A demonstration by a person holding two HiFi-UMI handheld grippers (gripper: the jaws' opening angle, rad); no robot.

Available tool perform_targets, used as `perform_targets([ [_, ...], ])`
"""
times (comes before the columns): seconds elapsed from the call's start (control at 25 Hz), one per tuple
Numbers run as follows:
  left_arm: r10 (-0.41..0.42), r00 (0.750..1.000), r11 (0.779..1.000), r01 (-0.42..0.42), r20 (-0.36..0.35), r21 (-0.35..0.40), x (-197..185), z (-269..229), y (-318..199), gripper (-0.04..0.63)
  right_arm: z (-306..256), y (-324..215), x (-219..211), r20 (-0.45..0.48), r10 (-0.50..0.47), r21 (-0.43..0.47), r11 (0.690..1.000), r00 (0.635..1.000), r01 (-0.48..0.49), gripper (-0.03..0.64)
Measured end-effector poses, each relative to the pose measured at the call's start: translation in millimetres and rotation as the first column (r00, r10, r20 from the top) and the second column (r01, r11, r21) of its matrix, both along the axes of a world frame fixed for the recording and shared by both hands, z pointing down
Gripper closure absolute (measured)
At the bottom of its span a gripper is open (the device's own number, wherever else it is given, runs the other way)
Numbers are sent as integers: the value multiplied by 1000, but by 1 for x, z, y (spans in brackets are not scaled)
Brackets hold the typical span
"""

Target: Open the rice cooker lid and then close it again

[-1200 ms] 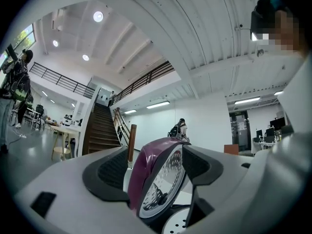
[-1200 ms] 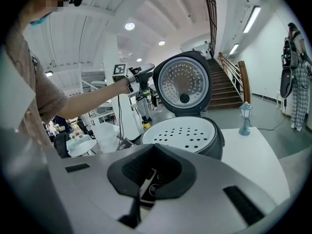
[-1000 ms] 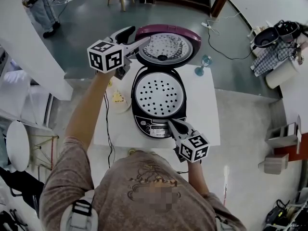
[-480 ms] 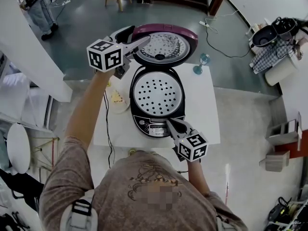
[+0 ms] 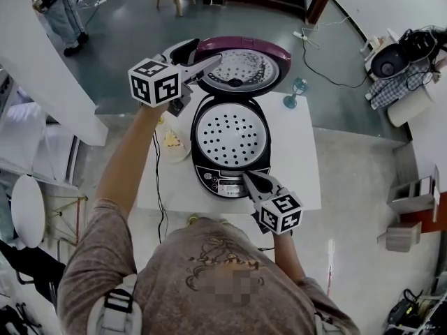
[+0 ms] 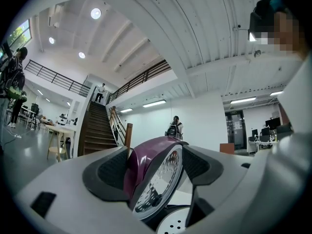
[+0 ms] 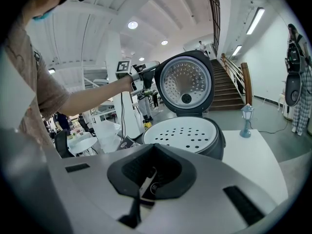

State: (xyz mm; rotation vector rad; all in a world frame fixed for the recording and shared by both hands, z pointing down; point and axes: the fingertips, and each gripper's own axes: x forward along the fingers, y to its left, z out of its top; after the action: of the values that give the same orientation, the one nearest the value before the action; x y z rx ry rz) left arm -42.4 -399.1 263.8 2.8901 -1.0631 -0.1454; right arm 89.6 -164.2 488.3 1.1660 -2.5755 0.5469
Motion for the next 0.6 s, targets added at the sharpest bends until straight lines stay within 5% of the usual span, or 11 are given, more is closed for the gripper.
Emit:
perform_targets([
  [0.6, 28, 999, 1000, -28, -40, 12, -1, 2, 28, 249, 0, 0, -1, -4, -9, 2, 1000, 1000, 9, 614],
])
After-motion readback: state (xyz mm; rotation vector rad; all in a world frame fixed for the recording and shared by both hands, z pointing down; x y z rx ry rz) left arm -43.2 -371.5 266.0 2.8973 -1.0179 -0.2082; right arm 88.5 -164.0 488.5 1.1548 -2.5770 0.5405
